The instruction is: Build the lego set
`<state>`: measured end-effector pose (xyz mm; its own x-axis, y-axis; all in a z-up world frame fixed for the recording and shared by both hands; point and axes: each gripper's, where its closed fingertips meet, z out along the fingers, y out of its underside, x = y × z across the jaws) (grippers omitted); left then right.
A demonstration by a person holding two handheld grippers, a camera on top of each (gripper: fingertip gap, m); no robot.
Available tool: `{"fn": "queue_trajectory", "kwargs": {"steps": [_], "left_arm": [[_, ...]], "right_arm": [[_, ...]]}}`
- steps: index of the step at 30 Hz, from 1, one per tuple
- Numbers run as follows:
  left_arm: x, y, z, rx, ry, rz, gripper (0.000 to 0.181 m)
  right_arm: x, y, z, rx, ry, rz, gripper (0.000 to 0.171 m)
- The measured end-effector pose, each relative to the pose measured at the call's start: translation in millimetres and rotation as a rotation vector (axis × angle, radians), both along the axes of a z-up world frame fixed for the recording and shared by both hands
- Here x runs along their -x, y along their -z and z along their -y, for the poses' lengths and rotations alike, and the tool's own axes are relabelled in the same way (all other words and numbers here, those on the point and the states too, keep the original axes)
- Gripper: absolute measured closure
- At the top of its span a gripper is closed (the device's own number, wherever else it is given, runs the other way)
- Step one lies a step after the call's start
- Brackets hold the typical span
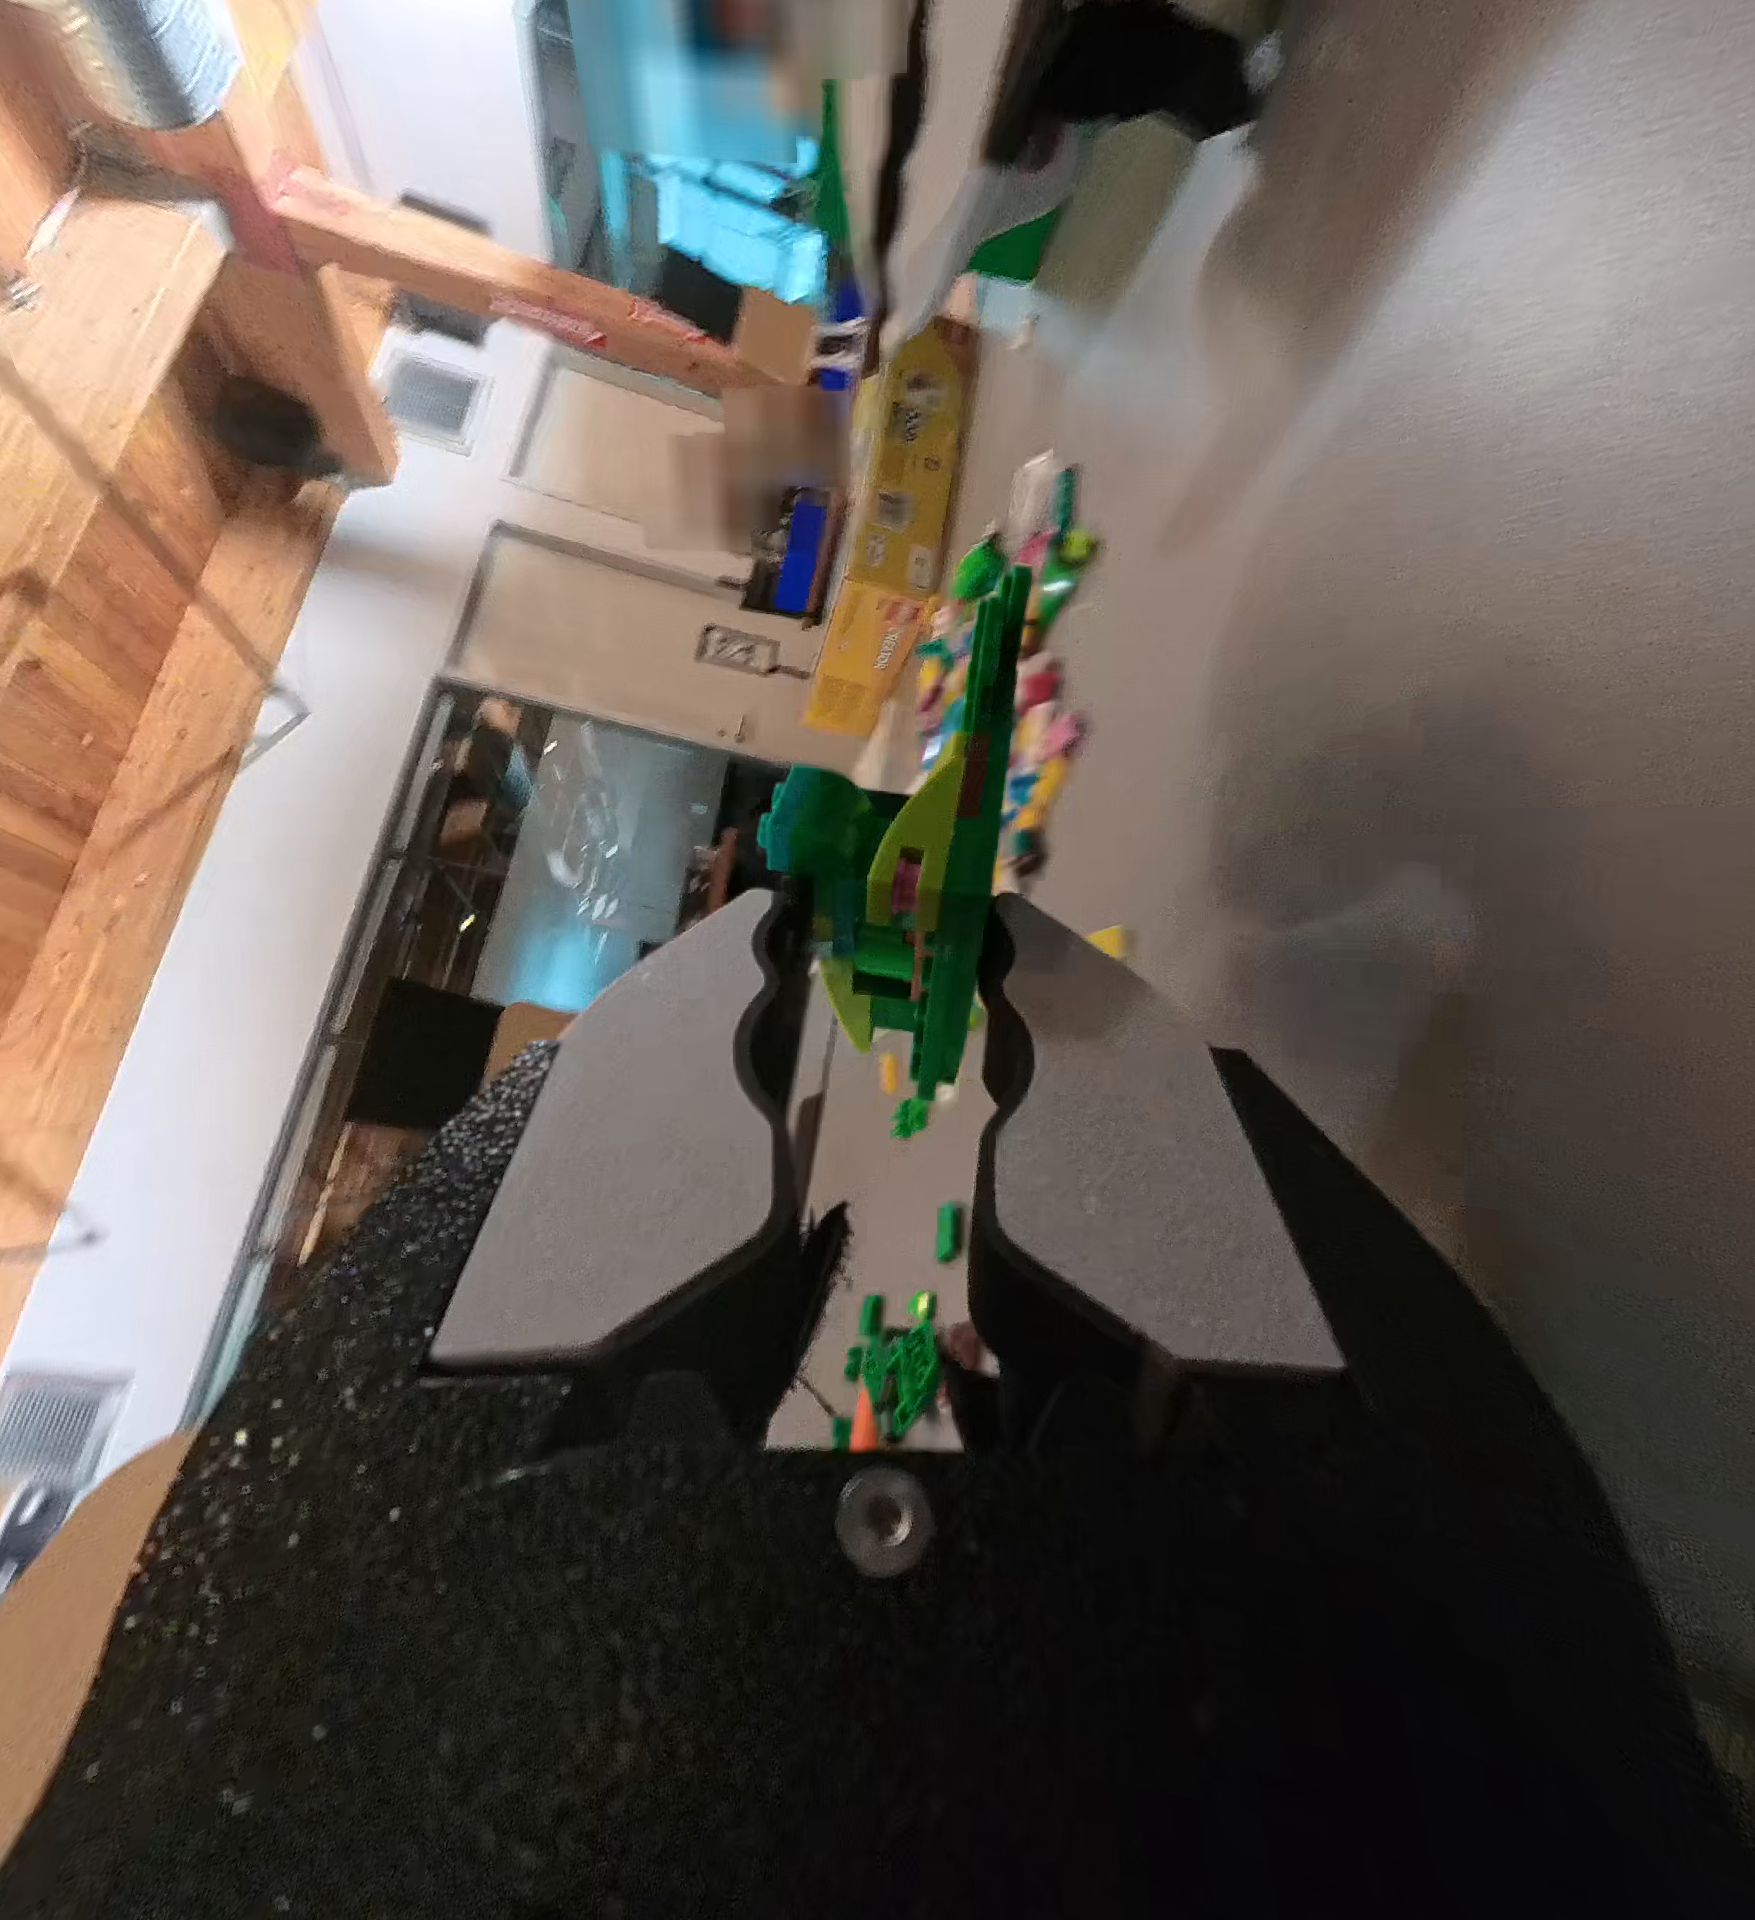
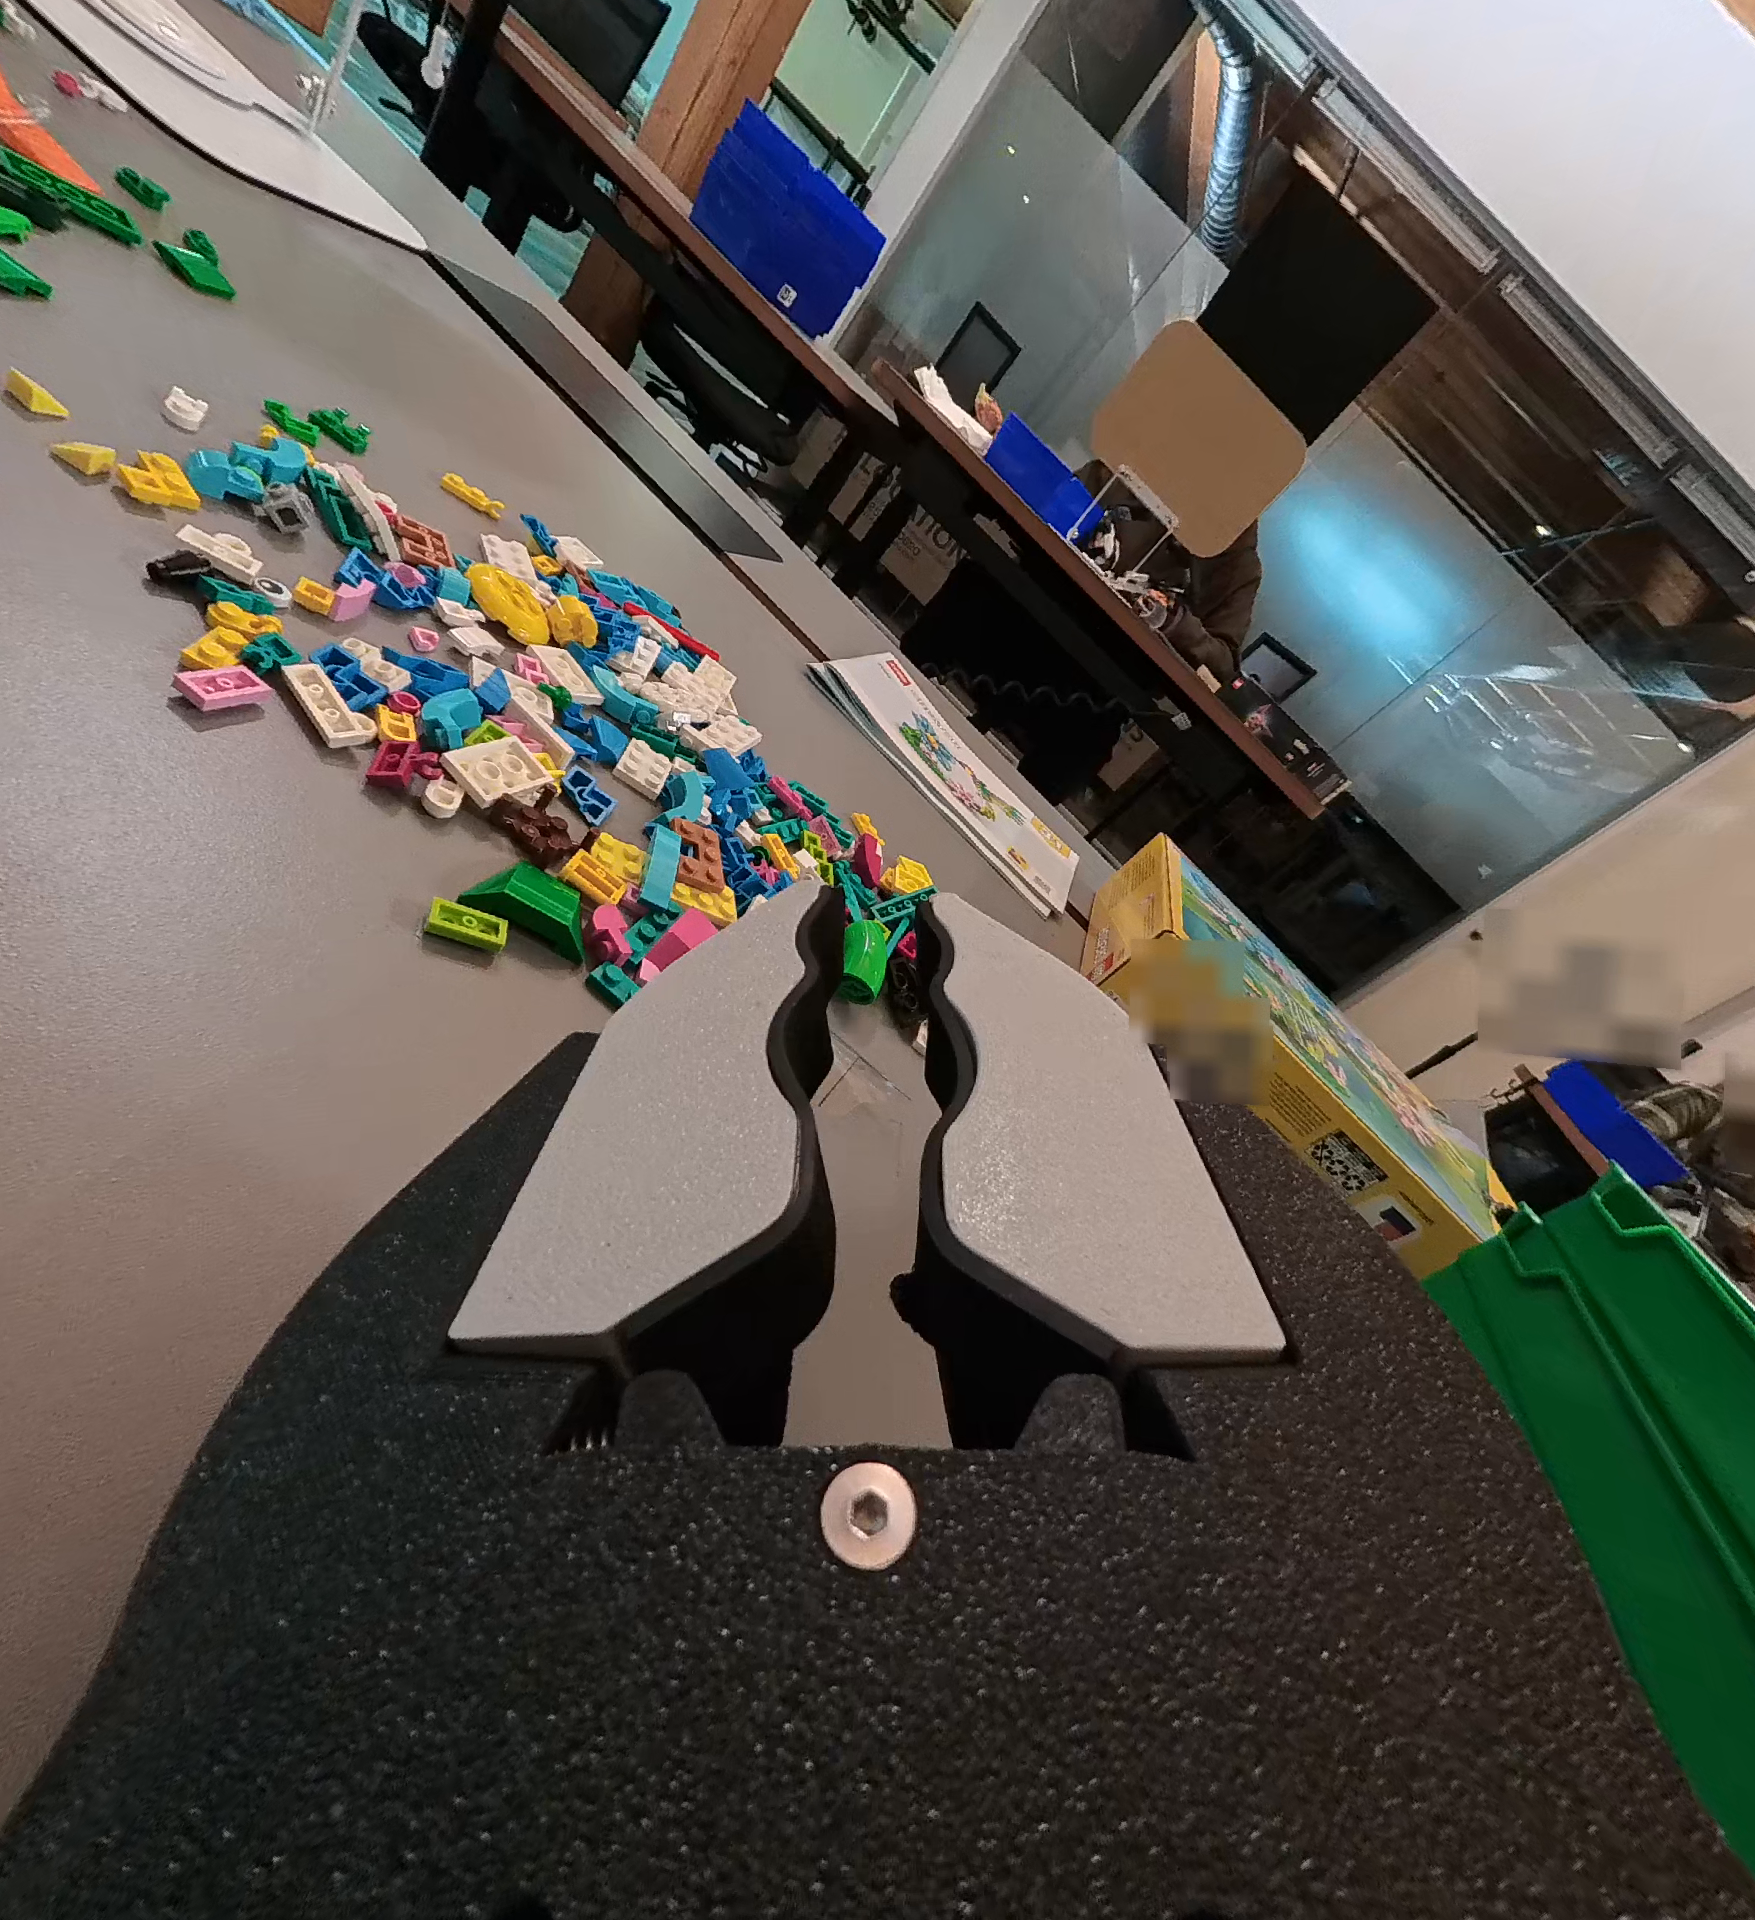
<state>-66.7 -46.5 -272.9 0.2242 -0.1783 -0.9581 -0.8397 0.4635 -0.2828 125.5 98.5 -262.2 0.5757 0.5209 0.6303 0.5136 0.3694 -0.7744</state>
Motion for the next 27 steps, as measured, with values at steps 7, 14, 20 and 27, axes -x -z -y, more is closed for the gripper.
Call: {"fn": "queue_trajectory", "kwargs": {"steps": [7,14,20,27], "left_arm": [[108.2,-35.9,-32.6,-0.067,-0.37,0.242,0.147],[147.6,-37.1,-38.4,-0.022,-0.47,0.405,0.147],[120.8,-27.0,-38.8,-0.044,-0.42,0.231,0.147],[105.2,-16.8,-38.1,-0.021,-0.365,0.143,0.147]], "right_arm": [[1.4,1.7,1.9,0.033,-0.015,-0.007,0.16],[6.7,-4.7,5.5,-0.009,-0.016,0.053,0.16],[57.1,4.0,17.5,0.191,-0.244,0.133,0.159],[102.2,36.2,13.3,0.56,-0.5,0.329,0.153]]}}
